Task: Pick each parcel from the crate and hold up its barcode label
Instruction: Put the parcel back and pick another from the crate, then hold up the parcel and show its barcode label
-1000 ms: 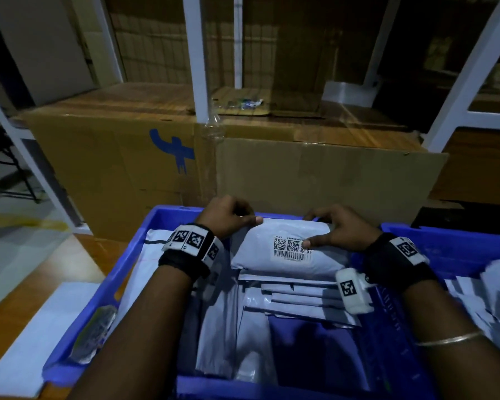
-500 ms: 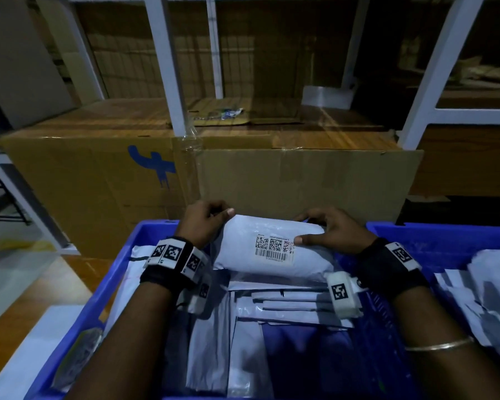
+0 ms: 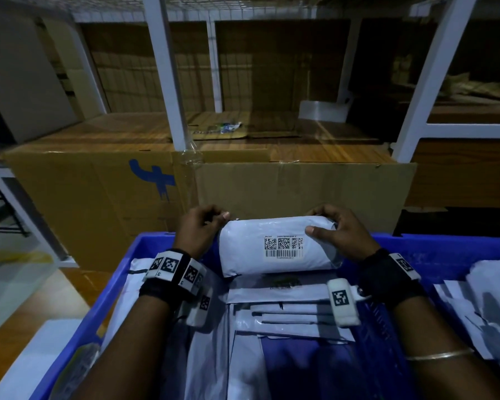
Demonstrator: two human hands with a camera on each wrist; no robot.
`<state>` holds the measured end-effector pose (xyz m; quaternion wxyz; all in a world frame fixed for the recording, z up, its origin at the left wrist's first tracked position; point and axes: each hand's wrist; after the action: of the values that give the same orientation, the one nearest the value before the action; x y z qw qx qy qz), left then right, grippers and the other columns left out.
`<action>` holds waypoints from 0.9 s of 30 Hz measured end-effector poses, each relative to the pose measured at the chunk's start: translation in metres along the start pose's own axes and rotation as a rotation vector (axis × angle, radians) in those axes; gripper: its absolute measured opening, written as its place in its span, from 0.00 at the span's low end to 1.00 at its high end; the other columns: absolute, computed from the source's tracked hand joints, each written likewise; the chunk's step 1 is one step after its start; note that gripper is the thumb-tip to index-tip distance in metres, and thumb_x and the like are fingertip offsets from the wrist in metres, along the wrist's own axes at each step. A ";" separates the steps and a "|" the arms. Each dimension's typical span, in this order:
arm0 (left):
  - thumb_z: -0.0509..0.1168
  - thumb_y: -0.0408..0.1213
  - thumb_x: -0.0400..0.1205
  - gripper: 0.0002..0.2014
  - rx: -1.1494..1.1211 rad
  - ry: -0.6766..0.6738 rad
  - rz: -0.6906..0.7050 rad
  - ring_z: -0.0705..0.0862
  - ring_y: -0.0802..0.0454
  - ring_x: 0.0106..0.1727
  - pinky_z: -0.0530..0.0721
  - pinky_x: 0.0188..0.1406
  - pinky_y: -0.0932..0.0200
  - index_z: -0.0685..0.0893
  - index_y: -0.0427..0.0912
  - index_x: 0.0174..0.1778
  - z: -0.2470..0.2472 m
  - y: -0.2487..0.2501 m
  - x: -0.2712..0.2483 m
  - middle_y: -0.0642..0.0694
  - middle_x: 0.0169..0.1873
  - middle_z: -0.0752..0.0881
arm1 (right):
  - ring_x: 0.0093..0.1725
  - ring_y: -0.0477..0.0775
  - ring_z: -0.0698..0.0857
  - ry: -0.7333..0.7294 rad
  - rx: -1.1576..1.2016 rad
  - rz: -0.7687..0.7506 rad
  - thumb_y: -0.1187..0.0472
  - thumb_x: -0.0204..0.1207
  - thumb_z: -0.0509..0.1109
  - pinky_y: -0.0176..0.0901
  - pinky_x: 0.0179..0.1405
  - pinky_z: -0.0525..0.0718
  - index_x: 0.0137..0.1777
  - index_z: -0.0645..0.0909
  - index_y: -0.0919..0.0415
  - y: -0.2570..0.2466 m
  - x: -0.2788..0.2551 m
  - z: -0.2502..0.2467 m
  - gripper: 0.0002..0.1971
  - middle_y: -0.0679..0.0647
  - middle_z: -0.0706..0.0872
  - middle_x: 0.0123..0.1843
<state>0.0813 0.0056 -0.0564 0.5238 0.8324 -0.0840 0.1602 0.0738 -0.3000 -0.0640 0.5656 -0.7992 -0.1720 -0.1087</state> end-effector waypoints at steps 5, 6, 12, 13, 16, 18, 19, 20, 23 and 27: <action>0.68 0.36 0.83 0.10 -0.074 0.011 0.002 0.83 0.49 0.33 0.80 0.31 0.53 0.84 0.50 0.35 0.000 0.004 -0.001 0.42 0.33 0.87 | 0.52 0.52 0.87 0.040 -0.022 -0.014 0.58 0.67 0.80 0.47 0.54 0.82 0.50 0.85 0.64 0.000 0.001 -0.001 0.15 0.56 0.89 0.51; 0.68 0.38 0.83 0.09 -0.094 0.013 -0.006 0.84 0.48 0.34 0.81 0.29 0.55 0.84 0.51 0.37 0.000 0.004 -0.001 0.42 0.34 0.88 | 0.53 0.53 0.87 0.060 -0.023 -0.014 0.58 0.67 0.80 0.48 0.55 0.82 0.50 0.85 0.63 0.001 0.001 -0.003 0.14 0.56 0.90 0.51; 0.70 0.46 0.80 0.05 -0.096 -0.146 -0.054 0.89 0.52 0.39 0.85 0.36 0.55 0.88 0.50 0.43 0.005 0.005 -0.005 0.50 0.35 0.91 | 0.46 0.35 0.85 0.193 -0.002 -0.075 0.57 0.66 0.77 0.28 0.49 0.80 0.51 0.85 0.65 -0.007 0.002 -0.012 0.16 0.51 0.88 0.47; 0.72 0.47 0.79 0.06 -0.084 -0.184 -0.059 0.89 0.50 0.40 0.85 0.38 0.52 0.89 0.49 0.45 0.005 0.004 -0.005 0.48 0.35 0.91 | 0.46 0.33 0.84 0.207 0.003 -0.075 0.58 0.66 0.77 0.27 0.49 0.79 0.51 0.85 0.64 -0.007 0.002 -0.012 0.15 0.50 0.88 0.47; 0.72 0.52 0.73 0.14 -0.072 -0.242 -0.046 0.86 0.46 0.36 0.83 0.38 0.49 0.89 0.48 0.49 0.005 -0.002 -0.006 0.37 0.35 0.89 | 0.46 0.32 0.84 0.225 -0.002 -0.058 0.65 0.70 0.80 0.26 0.49 0.79 0.51 0.84 0.64 -0.004 0.004 -0.013 0.11 0.53 0.88 0.48; 0.72 0.48 0.75 0.13 -0.073 -0.231 -0.051 0.84 0.48 0.34 0.82 0.37 0.50 0.89 0.47 0.51 0.005 -0.003 -0.005 0.33 0.35 0.88 | 0.47 0.35 0.85 0.223 -0.002 -0.050 0.69 0.72 0.78 0.27 0.49 0.80 0.52 0.84 0.65 -0.002 0.004 -0.012 0.10 0.55 0.88 0.50; 0.73 0.45 0.77 0.10 -0.067 -0.215 -0.056 0.84 0.49 0.32 0.82 0.36 0.50 0.89 0.45 0.51 0.005 -0.003 -0.005 0.34 0.34 0.88 | 0.47 0.36 0.85 0.225 0.011 -0.043 0.69 0.73 0.78 0.27 0.49 0.80 0.53 0.84 0.65 -0.001 0.004 -0.011 0.10 0.54 0.89 0.51; 0.73 0.42 0.79 0.09 -0.059 -0.194 -0.062 0.84 0.51 0.30 0.81 0.34 0.51 0.89 0.42 0.50 0.004 -0.002 -0.004 0.37 0.31 0.88 | 0.48 0.36 0.86 0.231 0.027 -0.032 0.68 0.73 0.78 0.27 0.49 0.81 0.55 0.84 0.63 -0.001 0.004 -0.010 0.12 0.51 0.89 0.52; 0.72 0.37 0.80 0.09 -0.053 -0.141 -0.074 0.81 0.57 0.24 0.83 0.29 0.54 0.88 0.32 0.45 0.005 0.001 -0.004 0.46 0.25 0.82 | 0.53 0.38 0.86 0.244 0.058 -0.015 0.65 0.73 0.78 0.31 0.51 0.83 0.59 0.81 0.59 -0.002 0.004 -0.008 0.16 0.47 0.88 0.54; 0.72 0.33 0.79 0.07 -0.107 -0.164 -0.068 0.81 0.56 0.28 0.84 0.30 0.63 0.87 0.32 0.44 0.003 0.004 -0.005 0.40 0.29 0.80 | 0.57 0.48 0.87 0.256 0.073 0.001 0.64 0.73 0.78 0.44 0.56 0.84 0.61 0.81 0.58 0.001 0.003 -0.011 0.17 0.50 0.88 0.57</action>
<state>0.0760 0.0011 -0.0564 0.5639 0.8160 -0.1066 0.0688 0.0775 -0.3096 -0.0597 0.6116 -0.7578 -0.1018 -0.2032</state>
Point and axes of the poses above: each hand's wrist, its own x-axis towards the middle knuckle, its own z-axis out of the palm, y = z × x
